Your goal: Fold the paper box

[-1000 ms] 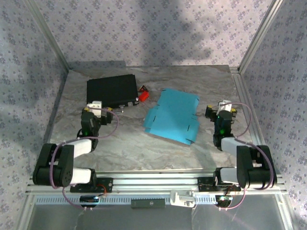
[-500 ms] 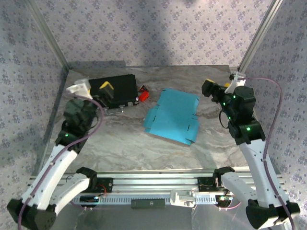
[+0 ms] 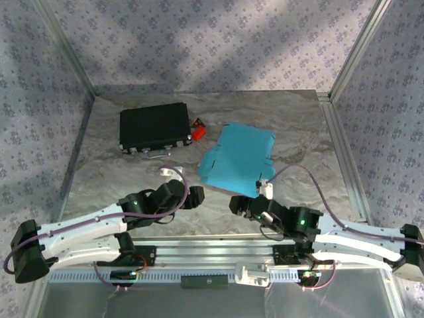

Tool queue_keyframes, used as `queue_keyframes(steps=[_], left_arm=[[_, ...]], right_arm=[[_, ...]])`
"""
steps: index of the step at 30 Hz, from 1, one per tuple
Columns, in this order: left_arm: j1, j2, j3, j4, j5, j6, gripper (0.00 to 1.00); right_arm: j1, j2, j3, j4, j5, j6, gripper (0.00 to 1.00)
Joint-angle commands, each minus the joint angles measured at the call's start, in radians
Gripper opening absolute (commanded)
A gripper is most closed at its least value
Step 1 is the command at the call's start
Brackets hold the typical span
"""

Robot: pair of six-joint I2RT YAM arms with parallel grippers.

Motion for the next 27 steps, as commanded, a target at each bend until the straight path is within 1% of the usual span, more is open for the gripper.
queue_keyframes(steps=[1, 2, 3, 5, 7, 9, 12, 16, 18, 21, 25, 27], left_arm=[[-0.049, 0.025, 0.06, 0.025, -0.068, -0.028, 0.75], [-0.06, 0.024, 0.055, 0.041, -0.069, -0.026, 0.75], [-0.067, 0.015, 0.047, 0.058, -0.068, -0.03, 0.74], [-0.071, -0.009, 0.014, 0.096, -0.067, -0.038, 0.74], [-0.072, -0.039, -0.016, 0.121, -0.066, -0.046, 0.74], [-0.072, -0.069, -0.032, 0.123, -0.071, -0.045, 0.74], [-0.071, -0.105, -0.04, 0.111, -0.076, -0.038, 0.74], [-0.072, -0.128, -0.053, 0.102, -0.076, -0.043, 0.74], [-0.073, -0.143, -0.064, 0.104, -0.072, -0.049, 0.74], [-0.072, -0.171, -0.075, 0.106, -0.066, -0.049, 0.74], [-0.072, -0.208, -0.086, 0.106, -0.06, -0.038, 0.74], [-0.072, -0.223, -0.092, 0.106, -0.06, -0.038, 0.74]], right_arm=[[0.01, 0.047, -0.158, 0.357, 0.163, 0.302, 0.79], [0.01, 0.06, -0.189, 0.427, 0.185, 0.324, 0.79], [0.01, 0.063, -0.199, 0.449, 0.207, 0.336, 0.78], [0.006, 0.06, -0.195, 0.412, 0.252, 0.398, 0.79], [-0.013, 0.061, -0.205, 0.394, 0.258, 0.474, 0.79], [-0.059, 0.081, -0.229, 0.404, 0.214, 0.566, 0.79], [-0.102, 0.146, -0.254, 0.51, 0.163, 0.609, 0.78], [-0.132, 0.245, -0.22, 0.526, 0.098, 0.683, 0.76], [-0.133, 0.313, -0.222, 0.582, 0.083, 0.735, 0.76], [-0.145, 0.401, -0.219, 0.666, 0.064, 0.764, 0.75], [-0.172, 0.485, -0.212, 0.754, 0.059, 0.772, 0.74], [-0.193, 0.527, -0.218, 0.827, 0.06, 0.766, 0.72]])
